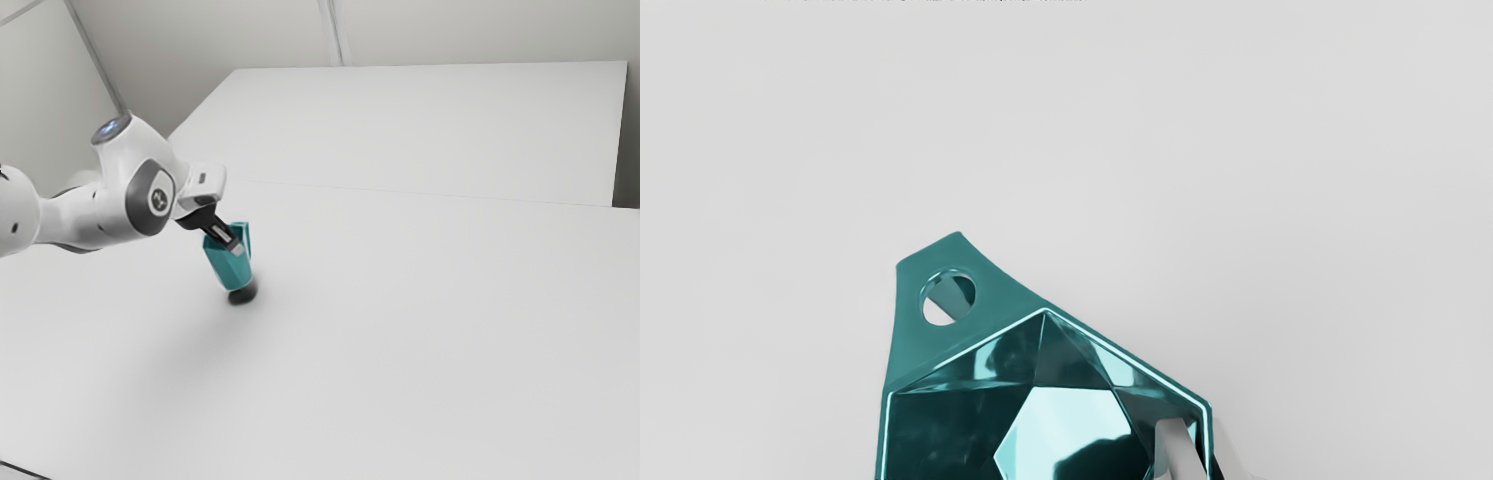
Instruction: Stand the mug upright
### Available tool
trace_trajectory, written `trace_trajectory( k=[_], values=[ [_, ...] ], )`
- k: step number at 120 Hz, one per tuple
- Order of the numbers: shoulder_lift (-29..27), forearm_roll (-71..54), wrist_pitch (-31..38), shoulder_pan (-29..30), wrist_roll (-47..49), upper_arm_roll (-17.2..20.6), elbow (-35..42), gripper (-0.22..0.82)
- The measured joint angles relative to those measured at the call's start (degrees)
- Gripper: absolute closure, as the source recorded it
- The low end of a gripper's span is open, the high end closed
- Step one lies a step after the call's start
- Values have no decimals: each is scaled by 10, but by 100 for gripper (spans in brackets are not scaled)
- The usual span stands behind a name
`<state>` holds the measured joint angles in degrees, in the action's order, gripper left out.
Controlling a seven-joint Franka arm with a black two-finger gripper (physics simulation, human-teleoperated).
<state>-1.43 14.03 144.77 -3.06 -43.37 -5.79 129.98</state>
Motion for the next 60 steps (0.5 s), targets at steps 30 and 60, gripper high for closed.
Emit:
trace_trajectory(
  k=[30, 60],
  values=[
    [3, 2, 92, 4, 4, 4, 56, 79],
    [24, 3, 124, 43, 7, 11, 58, 78]
  ],
)
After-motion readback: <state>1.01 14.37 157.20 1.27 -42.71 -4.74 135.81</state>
